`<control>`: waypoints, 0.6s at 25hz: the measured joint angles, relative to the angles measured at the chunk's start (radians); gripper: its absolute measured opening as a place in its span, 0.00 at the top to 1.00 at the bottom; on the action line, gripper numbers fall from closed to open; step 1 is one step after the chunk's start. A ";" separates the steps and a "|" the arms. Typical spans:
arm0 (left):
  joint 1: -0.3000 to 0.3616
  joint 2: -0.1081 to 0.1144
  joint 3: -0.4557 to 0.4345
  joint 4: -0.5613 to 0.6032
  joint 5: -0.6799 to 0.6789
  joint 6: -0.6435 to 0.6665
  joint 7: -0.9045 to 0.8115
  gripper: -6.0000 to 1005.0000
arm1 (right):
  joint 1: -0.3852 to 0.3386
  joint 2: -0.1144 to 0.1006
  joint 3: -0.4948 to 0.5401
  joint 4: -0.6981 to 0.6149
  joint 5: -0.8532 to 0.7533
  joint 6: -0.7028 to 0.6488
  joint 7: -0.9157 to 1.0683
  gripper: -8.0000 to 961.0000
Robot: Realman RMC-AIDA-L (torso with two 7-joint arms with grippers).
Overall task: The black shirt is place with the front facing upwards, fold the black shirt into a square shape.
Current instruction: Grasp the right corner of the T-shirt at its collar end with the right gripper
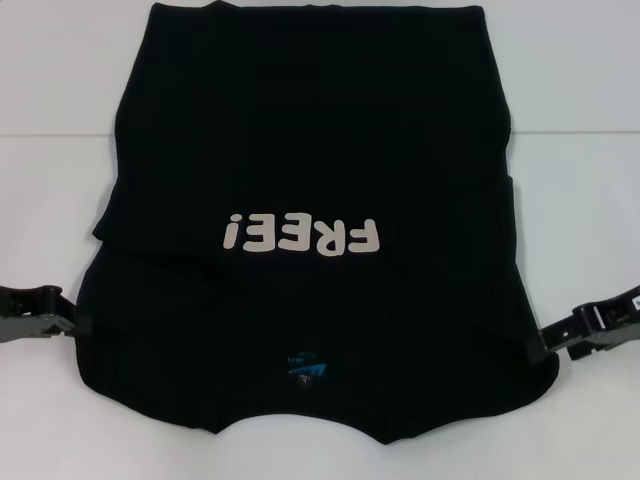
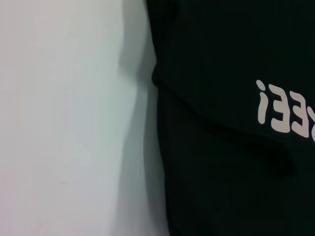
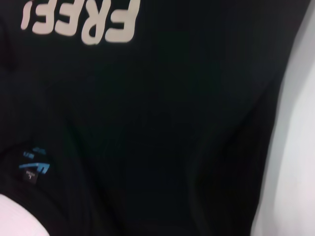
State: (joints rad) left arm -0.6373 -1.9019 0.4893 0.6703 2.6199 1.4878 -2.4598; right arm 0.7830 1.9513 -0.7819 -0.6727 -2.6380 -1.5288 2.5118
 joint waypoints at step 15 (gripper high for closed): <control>0.004 -0.001 0.000 0.000 -0.014 0.013 0.011 0.98 | 0.000 0.043 -0.060 -0.022 -0.002 0.019 -0.030 0.24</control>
State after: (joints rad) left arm -0.6329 -1.9026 0.4893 0.6703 2.6059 1.5011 -2.4491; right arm 0.7826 1.9942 -0.8420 -0.6950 -2.6395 -1.5096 2.4815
